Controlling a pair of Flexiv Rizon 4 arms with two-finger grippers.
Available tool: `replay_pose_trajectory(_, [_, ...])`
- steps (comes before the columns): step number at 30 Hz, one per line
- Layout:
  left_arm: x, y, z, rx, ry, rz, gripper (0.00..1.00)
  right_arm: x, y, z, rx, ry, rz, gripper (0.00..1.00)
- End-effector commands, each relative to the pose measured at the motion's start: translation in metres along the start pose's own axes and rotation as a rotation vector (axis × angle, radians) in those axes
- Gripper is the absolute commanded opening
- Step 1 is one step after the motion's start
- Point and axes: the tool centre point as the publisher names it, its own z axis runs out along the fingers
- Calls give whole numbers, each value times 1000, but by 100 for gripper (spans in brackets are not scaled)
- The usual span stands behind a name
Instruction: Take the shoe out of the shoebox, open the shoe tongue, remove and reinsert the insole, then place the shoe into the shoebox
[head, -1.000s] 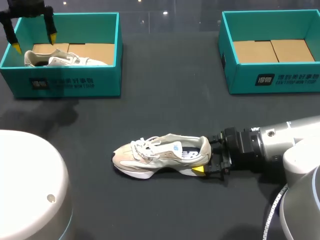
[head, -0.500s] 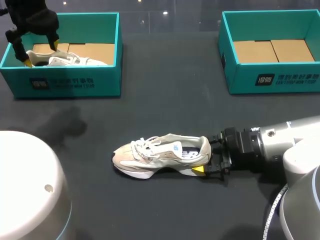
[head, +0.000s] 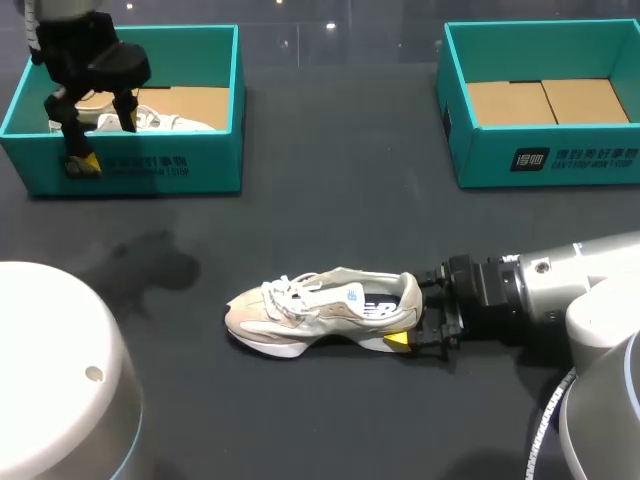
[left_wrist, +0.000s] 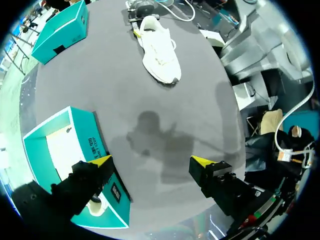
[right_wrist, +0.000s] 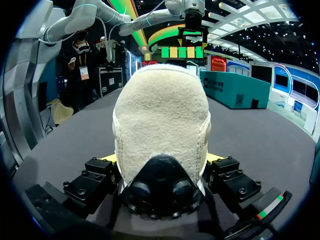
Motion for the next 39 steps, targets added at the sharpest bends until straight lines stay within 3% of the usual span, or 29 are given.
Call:
replay_pose_trajectory(1, [7, -27, -3, -34, 62, -150, 100, -1, -1, 3, 5, 0, 1, 0])
replay_pose_trajectory(6, [15, -50, 1, -17, 31, -367, 100, -1, -1, 3, 5, 0, 1, 0])
replay_pose_trajectory(12, [26, -84, 7, 14, -33, -489, 100, -1, -1, 3, 5, 0, 1, 0])
replay_pose_trajectory(16, [31, -102, 12, 80, -50, -596, 100, -1, -1, 3, 5, 0, 1, 0])
replay_pose_trajectory(38, [31, -102, 12, 80, -50, -596, 100, -1, -1, 3, 5, 0, 1, 0])
replay_pose_trajectory(39, [36, -110, 13, 99, -67, -613, 100, -1, -1, 3, 5, 0, 1, 0])
